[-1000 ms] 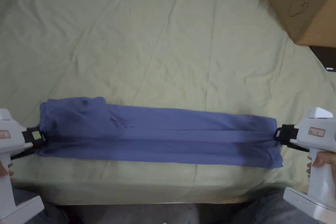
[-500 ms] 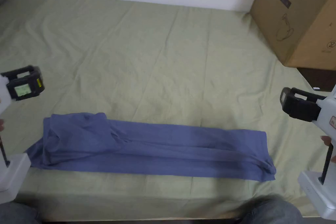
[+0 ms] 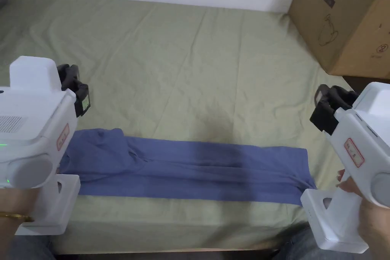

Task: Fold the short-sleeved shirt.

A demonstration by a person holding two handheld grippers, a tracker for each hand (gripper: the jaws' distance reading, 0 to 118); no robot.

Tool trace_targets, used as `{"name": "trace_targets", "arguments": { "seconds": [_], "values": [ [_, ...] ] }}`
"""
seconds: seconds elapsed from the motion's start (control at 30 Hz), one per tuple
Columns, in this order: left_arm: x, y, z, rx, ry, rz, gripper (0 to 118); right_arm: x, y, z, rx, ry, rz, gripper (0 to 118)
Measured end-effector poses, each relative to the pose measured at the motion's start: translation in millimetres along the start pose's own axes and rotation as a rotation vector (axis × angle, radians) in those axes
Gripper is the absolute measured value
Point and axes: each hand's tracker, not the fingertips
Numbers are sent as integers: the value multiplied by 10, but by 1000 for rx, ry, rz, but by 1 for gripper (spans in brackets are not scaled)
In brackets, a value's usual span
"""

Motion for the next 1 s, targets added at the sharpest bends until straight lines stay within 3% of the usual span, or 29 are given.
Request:
{"name": "trace_targets", "arguments": {
  "seconds": [0.07,0.27,0.4,0.43,0.5,0.57,0.63,0.67,0.7,1.0],
  "values": [
    [18,-25,-3,-5,-8,-2,0,-4,-2,1,3,5,-5,0],
    [-46,-56,-130,-74,-42,41,0,-78,3,-89,-26,18,14,0],
    [-340,-25,-346,-158,-75,182,0,-107,6,-125,-41,29,24,0],
    [-417,-10,-411,-201,-74,204,4,-114,3,-137,-44,30,25,0],
    [-653,-64,-617,-297,-97,268,31,-143,-12,-173,-57,29,25,0],
    [-912,-162,-794,-377,-147,378,79,-166,-38,-218,-77,15,34,0],
    [-1180,-321,-980,-511,-183,496,86,-170,-82,-277,-95,12,36,0],
    [-1303,-423,-1046,-569,-207,539,103,-178,-97,-302,-105,9,38,0],
    [-1422,-528,-1090,-587,-229,583,110,-187,-112,-328,-115,9,42,0],
    [-2018,-1454,-1066,-726,-191,863,111,-311,-199,-537,-188,28,96,0]
  ]
}}
